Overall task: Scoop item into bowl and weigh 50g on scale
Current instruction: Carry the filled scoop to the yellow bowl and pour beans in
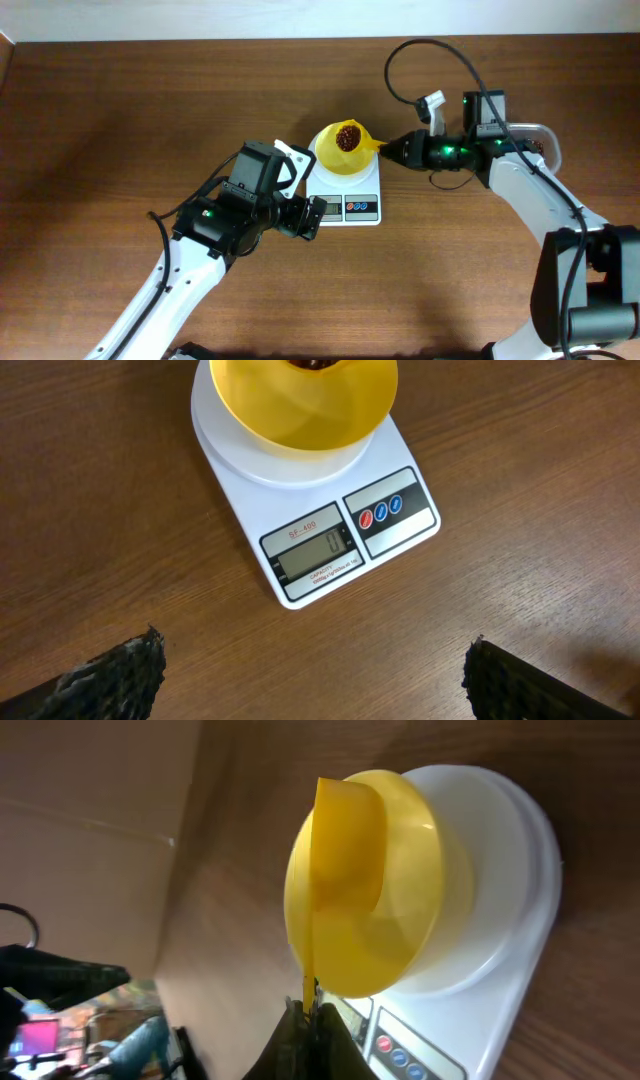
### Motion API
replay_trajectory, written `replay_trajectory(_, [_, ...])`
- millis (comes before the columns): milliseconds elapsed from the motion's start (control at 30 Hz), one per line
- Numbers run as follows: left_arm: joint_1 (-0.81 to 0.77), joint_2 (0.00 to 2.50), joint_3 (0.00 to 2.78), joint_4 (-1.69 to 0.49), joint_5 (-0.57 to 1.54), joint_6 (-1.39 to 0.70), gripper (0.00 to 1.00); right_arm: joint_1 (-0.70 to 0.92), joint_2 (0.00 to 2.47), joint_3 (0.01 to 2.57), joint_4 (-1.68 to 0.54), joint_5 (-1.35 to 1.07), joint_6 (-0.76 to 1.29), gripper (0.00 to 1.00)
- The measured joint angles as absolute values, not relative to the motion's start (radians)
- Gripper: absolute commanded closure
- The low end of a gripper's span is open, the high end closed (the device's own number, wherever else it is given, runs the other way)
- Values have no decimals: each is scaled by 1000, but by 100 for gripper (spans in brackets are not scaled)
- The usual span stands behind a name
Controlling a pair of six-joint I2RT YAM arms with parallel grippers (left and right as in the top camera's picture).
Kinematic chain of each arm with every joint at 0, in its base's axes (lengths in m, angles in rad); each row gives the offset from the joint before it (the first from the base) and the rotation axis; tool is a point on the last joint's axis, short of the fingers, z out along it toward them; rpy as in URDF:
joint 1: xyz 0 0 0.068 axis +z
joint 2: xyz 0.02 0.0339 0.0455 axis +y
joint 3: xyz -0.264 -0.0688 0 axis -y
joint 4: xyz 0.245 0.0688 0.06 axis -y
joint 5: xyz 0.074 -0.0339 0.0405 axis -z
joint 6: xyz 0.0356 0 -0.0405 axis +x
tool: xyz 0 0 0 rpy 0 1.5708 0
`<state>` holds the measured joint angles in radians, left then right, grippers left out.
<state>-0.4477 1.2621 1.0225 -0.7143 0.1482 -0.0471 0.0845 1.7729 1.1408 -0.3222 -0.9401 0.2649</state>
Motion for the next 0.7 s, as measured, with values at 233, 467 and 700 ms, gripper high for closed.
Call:
replay_trajectory(233, [-448, 1262, 1023, -714, 148, -47, 1, 128, 1726, 1141, -322, -781, 110, 96])
replay_trajectory(467, [-448, 1262, 1023, -714, 148, -47, 1, 202, 1670, 1141, -366, -594, -17, 96])
replay_trajectory(700, [-448, 1262, 1023, -714, 148, -47, 1, 258, 1611, 1141, -393, -462, -109, 96])
